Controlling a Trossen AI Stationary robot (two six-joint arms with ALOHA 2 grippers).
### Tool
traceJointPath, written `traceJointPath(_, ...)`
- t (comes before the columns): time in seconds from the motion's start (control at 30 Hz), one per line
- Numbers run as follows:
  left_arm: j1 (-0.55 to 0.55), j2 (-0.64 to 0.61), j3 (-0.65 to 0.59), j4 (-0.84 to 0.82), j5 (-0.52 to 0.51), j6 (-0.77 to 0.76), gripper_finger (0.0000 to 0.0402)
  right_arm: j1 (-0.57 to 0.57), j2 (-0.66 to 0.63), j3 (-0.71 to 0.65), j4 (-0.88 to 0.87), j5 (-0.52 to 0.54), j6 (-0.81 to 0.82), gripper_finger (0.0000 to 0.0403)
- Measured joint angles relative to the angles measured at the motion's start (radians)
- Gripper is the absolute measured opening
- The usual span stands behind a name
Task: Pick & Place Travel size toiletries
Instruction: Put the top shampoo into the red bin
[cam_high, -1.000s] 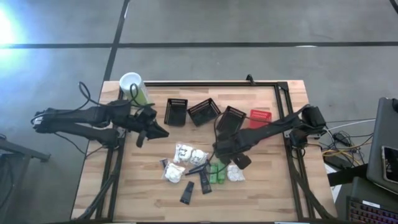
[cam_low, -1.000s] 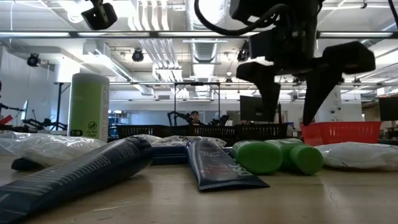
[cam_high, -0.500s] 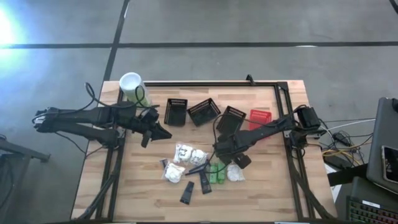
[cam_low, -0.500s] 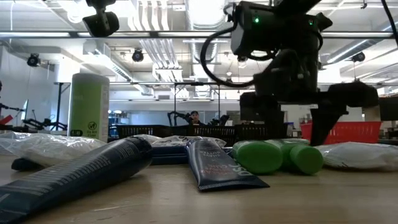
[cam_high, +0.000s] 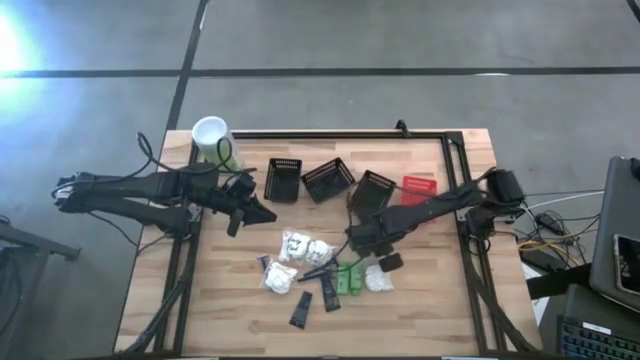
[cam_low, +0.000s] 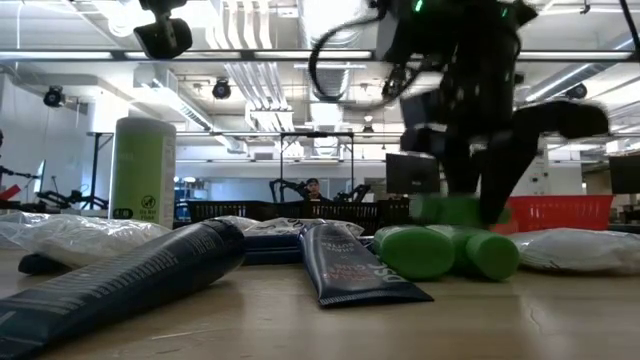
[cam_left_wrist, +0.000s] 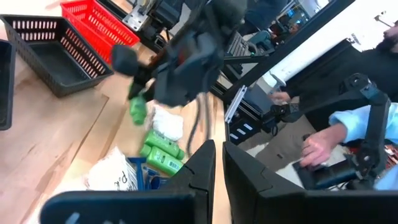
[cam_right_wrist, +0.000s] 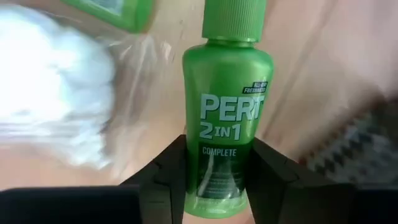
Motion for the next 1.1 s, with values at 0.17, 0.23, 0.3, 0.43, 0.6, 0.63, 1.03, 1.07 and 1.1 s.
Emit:
traceJointPath(0.17,0.000,0.000,0.000,0.000,-0.032,0.015,0.0035,-0.025,-0.194,-0.011,-0.119,-0.022,0.328,0.0118)
traceJointPath(0.23,0.000,0.000,0.000,0.000,-0.049,0.016,0.0035,-0.055,-0.282,-0.027,-0.147,-0.028,0.513,0.0121)
traceJointPath(0.3,0.000,0.000,0.000,0.000,-0.062,0.016,0.0035,-0.108,-0.362,-0.060,-0.168,-0.029,0.739,0.0121)
traceJointPath(0.43,0.000,0.000,0.000,0.000,-0.070,0.023,0.0035,-0.238,-0.508,-0.169,-0.169,-0.018,1.058,0.0120)
traceJointPath(0.6,0.000,0.000,0.000,0.000,-0.070,0.053,0.0035,-0.352,-0.626,-0.303,-0.140,-0.049,1.215,0.0128)
traceJointPath(0.63,0.000,0.000,0.000,0.000,-0.070,0.053,0.0035,-0.367,-0.644,-0.330,-0.141,-0.054,1.230,0.0129)
traceJointPath(1.03,0.000,0.000,0.000,0.000,-0.069,0.054,0.0035,-0.462,-0.723,-0.561,-0.027,-0.006,1.396,0.0162)
traceJointPath(1.07,0.000,0.000,0.000,0.000,-0.070,0.054,0.0035,-0.464,-0.723,-0.562,-0.029,0.012,1.403,0.0173)
traceJointPath(1.1,0.000,0.000,0.000,0.000,-0.070,0.054,0.0035,-0.464,-0.723,-0.563,-0.033,0.021,1.405,0.0183)
